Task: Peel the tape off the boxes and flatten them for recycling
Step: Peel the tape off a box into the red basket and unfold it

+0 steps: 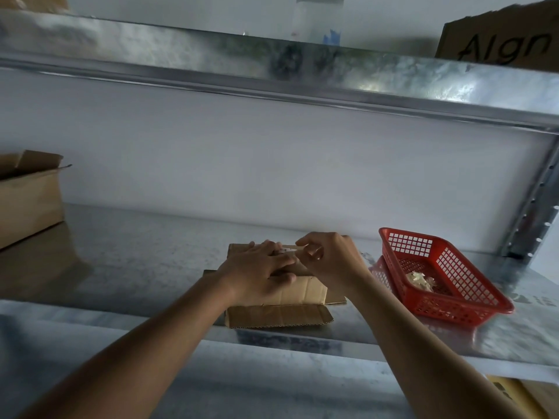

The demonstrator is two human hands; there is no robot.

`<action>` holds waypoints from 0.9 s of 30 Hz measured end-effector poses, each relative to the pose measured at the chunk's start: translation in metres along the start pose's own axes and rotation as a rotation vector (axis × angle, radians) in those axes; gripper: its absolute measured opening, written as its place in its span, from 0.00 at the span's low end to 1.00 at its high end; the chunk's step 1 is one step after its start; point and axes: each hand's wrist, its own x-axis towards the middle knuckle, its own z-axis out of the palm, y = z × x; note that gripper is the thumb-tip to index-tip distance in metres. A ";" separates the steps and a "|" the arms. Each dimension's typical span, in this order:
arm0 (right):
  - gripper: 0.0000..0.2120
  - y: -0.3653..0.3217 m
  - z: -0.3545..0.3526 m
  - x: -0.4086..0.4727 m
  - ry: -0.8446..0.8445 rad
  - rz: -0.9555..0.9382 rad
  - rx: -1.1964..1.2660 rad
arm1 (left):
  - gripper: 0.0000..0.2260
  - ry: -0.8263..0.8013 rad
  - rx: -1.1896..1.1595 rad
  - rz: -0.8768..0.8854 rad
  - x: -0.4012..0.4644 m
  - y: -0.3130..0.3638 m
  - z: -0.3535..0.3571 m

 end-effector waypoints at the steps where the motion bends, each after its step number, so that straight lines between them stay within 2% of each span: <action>1: 0.08 0.001 -0.001 0.000 -0.006 -0.010 -0.014 | 0.21 0.001 0.003 0.003 0.000 -0.001 0.000; 4: 0.07 0.005 -0.003 0.000 -0.004 -0.010 -0.025 | 0.22 0.000 -0.014 -0.003 0.002 -0.002 0.001; 9: 0.13 0.011 0.005 -0.003 0.005 -0.035 -0.104 | 0.24 0.008 -0.049 -0.023 0.004 -0.006 0.004; 12: 0.10 0.012 0.011 -0.004 0.048 -0.052 -0.108 | 0.24 0.018 -0.038 -0.013 0.005 -0.007 0.005; 14: 0.06 0.012 0.011 -0.005 0.102 0.005 -0.049 | 0.24 0.024 -0.035 -0.010 0.005 -0.008 0.004; 16: 0.07 0.013 0.009 -0.007 0.192 0.159 0.123 | 0.25 0.020 -0.027 -0.010 0.006 -0.010 0.004; 19: 0.09 0.017 0.000 -0.011 0.269 0.422 0.669 | 0.26 0.025 -0.026 0.002 0.005 -0.014 0.005; 21: 0.07 0.020 -0.003 -0.016 0.272 0.514 0.959 | 0.25 0.035 -0.024 0.015 0.005 -0.015 0.005; 23: 0.08 0.025 -0.004 -0.019 0.299 0.593 1.145 | 0.24 0.037 -0.012 0.021 0.005 -0.014 0.005; 25: 0.07 0.029 -0.001 -0.022 0.307 0.635 1.180 | 0.25 0.022 -0.029 0.008 0.004 -0.010 0.003; 27: 0.12 0.036 0.004 -0.026 0.286 0.591 0.980 | 0.27 0.007 -0.049 -0.023 0.006 -0.002 0.000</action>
